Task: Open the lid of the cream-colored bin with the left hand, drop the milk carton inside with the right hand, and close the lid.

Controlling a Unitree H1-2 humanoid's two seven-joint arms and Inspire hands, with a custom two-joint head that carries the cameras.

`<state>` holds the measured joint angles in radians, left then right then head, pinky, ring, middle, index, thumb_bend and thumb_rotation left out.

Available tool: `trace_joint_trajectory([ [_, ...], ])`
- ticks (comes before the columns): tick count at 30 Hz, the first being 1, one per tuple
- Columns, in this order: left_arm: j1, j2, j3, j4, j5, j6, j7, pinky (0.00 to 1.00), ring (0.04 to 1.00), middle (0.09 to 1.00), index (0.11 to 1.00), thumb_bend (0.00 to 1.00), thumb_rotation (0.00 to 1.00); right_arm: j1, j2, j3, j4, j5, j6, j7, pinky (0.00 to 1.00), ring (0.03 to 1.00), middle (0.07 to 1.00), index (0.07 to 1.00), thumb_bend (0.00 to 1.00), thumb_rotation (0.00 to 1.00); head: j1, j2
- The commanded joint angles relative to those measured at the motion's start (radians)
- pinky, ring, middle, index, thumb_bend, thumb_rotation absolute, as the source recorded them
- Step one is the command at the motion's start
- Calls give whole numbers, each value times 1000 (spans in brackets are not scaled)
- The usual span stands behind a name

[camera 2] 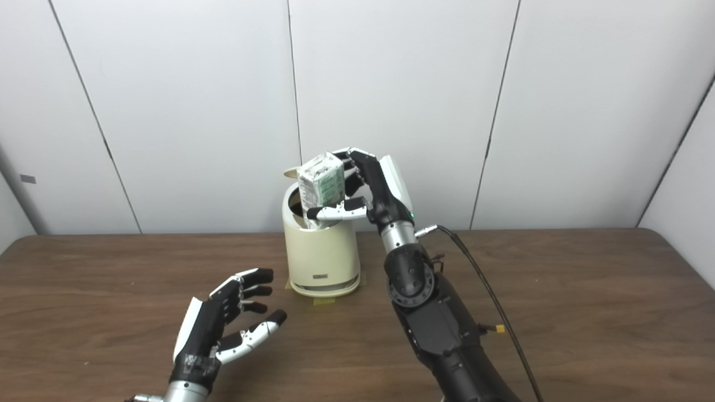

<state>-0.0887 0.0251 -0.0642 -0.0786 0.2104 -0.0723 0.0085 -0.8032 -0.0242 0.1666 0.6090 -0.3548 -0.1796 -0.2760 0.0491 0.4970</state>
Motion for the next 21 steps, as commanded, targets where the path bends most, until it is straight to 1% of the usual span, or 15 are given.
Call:
trace_joint_trajectory([
  [1,-32,-1,4,-29,-3,-24,11,630,735,772,743,623,137,-39,-1,-5,0,-10,-65,-27,323,381,532,577,683,16,0,-1],
  [2,-32,0,5,-28,-4,-25,11,629,736,773,743,622,136,-41,-2,-7,6,-12,-84,-39,310,385,492,532,591,6,0,-1],
  [3,-33,2,5,-27,-3,-26,11,629,738,775,744,622,136,-42,-3,-8,11,-16,-100,-49,306,389,482,513,561,3,-1,-1],
  [5,-34,2,5,-28,-3,-25,10,627,739,775,743,620,136,-43,-4,-10,14,-22,-119,-64,300,391,477,494,535,0,-1,-3],
  [10,-36,4,8,-22,-8,-26,10,629,740,776,739,624,130,-45,-7,-18,14,-26,-157,-82,291,413,505,499,518,0,-3,-5],
  [16,-37,5,7,-18,-11,-28,8,621,739,777,742,621,131,-40,-6,-24,-2,-39,-151,-91,268,401,505,507,517,0,-4,-6],
  [21,-37,6,8,-14,-13,-30,8,625,742,776,742,619,126,-40,-7,-23,3,-42,-157,-91,270,401,507,508,516,0,-3,-6],
])
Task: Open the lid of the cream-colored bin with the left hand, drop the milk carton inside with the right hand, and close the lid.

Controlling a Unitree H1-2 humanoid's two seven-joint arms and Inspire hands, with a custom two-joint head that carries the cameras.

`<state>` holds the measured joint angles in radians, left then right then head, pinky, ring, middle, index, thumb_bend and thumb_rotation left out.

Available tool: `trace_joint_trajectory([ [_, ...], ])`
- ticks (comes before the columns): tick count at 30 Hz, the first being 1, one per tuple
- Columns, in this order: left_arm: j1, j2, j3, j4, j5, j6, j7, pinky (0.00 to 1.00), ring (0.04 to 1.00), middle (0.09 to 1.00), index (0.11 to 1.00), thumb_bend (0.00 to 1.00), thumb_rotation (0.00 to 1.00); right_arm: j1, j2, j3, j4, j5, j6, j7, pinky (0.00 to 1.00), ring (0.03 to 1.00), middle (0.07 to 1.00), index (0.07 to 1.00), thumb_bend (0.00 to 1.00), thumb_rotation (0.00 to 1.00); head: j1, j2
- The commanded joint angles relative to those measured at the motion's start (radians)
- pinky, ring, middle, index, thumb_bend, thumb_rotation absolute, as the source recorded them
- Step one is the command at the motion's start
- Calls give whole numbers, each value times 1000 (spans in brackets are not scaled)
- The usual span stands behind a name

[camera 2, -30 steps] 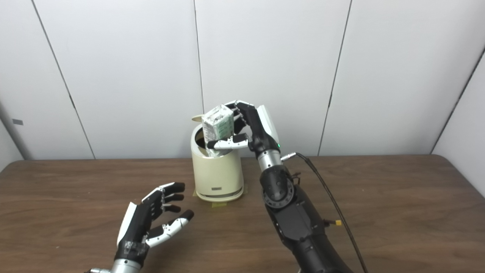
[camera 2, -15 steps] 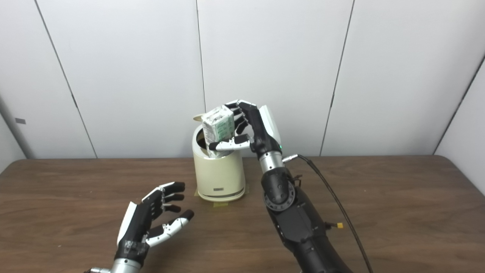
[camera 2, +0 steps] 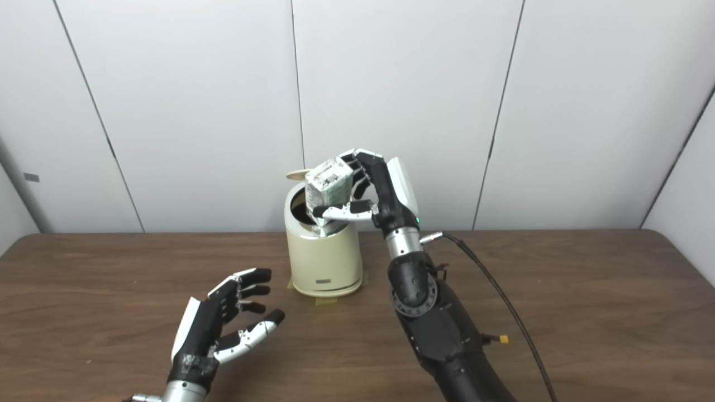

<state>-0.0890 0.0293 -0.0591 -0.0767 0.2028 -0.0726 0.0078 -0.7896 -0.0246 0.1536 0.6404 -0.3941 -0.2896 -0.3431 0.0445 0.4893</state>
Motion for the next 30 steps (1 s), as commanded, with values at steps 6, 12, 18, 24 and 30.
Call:
trace_joint_trajectory([
  [6,-39,4,2,-10,-1,-34,11,622,741,774,742,618,128,-59,-3,-15,-23,-5,-44,-30,270,400,505,511,516,0,1,-1],
  [12,-42,2,1,-5,-3,-37,10,619,737,774,742,614,119,-76,1,-25,-29,-11,-56,-59,319,415,486,514,518,0,2,0],
  [18,-45,0,1,2,-5,-35,11,617,736,771,738,613,109,-100,3,-36,-19,-32,-120,-138,318,411,474,524,517,0,6,-1],
  [24,-47,0,2,6,-5,-32,13,618,736,775,739,617,120,-113,-2,-37,-13,-56,-173,-197,320,417,476,523,517,0,3,-2],
  [30,-48,2,0,7,1,-37,13,618,739,773,737,612,129,-112,-6,-32,-28,-61,-178,-208,335,425,483,511,519,0,4,-1],
])
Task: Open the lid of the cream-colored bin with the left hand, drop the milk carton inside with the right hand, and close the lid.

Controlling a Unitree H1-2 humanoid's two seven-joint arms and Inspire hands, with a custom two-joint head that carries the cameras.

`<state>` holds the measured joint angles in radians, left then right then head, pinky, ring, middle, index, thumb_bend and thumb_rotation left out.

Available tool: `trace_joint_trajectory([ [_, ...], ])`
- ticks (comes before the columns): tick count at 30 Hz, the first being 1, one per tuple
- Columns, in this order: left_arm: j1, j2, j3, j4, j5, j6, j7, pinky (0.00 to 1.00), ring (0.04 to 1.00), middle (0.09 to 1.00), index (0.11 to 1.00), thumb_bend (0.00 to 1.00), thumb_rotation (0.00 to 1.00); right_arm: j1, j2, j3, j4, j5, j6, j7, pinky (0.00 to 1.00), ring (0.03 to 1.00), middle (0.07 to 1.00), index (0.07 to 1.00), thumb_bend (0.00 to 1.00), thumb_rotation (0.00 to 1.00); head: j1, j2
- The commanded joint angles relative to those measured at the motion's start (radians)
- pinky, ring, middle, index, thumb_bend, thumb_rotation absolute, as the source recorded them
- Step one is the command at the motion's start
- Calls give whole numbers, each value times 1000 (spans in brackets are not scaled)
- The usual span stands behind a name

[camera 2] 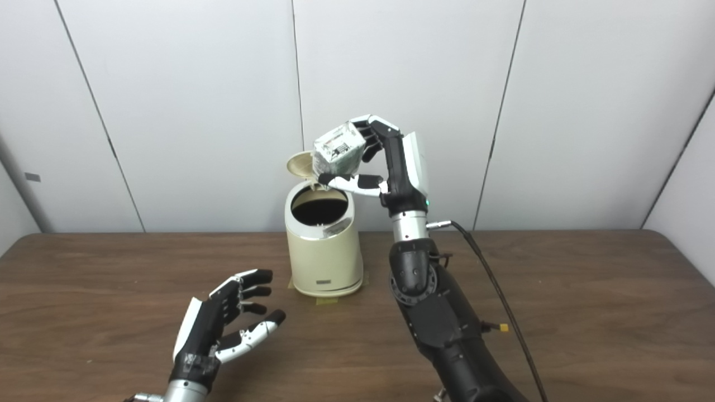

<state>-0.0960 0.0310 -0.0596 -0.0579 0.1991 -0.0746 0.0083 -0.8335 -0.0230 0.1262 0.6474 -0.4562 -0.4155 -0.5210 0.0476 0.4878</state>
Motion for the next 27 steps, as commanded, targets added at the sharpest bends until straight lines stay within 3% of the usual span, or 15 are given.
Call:
trace_joint_trajectory([
  [1,-41,1,0,-14,5,-32,13,612,736,773,738,611,129,-66,-9,0,-38,1,-53,-32,334,424,483,511,519,0,1,1],
  [17,-48,0,2,-3,-5,-41,11,616,738,774,737,610,106,-13,-15,52,-104,56,-54,21,317,412,472,526,517,0,-1,4],
  [27,-46,-10,2,-17,-5,-27,13,619,747,774,735,606,107,-5,3,85,-66,56,-54,7,322,418,479,517,518,0,9,11],
])
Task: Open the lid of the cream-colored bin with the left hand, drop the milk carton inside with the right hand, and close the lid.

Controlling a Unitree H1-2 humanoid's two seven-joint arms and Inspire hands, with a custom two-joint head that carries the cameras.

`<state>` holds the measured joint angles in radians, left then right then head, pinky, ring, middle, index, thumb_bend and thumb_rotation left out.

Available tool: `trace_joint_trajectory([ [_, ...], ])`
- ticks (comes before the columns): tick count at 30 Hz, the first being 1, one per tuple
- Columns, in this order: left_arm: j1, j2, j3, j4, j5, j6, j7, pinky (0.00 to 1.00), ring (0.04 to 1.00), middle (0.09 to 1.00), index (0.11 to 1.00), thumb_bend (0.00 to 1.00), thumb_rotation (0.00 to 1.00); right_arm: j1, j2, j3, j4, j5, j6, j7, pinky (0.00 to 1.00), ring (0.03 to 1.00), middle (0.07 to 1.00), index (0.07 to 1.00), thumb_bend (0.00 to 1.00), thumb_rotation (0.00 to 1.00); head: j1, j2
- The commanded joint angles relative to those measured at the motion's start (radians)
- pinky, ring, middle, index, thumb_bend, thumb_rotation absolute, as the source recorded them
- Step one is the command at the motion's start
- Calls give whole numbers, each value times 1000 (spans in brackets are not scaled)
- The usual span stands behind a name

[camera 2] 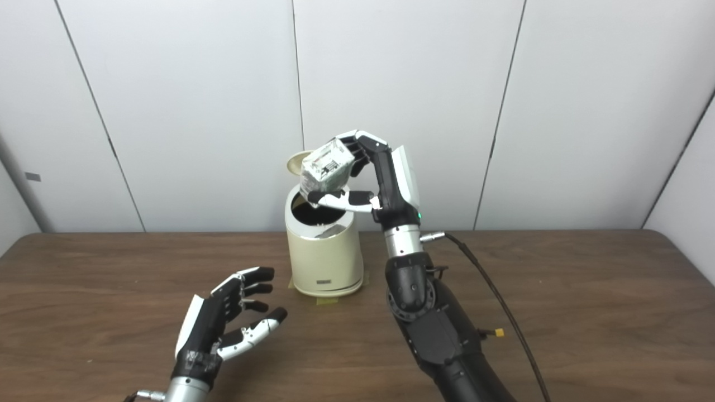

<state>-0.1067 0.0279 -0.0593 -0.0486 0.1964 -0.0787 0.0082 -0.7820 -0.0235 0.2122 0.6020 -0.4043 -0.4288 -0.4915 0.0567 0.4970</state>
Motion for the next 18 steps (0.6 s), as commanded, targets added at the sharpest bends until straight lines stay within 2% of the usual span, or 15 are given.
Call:
trace_joint_trajectory([
  [1,-35,-8,2,-28,-1,-22,15,619,746,774,734,605,103,-56,6,0,-17,3,-41,-21,322,418,479,518,518,0,1,2],
  [18,-28,-14,0,-50,7,-12,18,608,744,780,735,614,117,-104,35,18,110,14,-41,-19,308,410,485,519,517,0,17,12],
])
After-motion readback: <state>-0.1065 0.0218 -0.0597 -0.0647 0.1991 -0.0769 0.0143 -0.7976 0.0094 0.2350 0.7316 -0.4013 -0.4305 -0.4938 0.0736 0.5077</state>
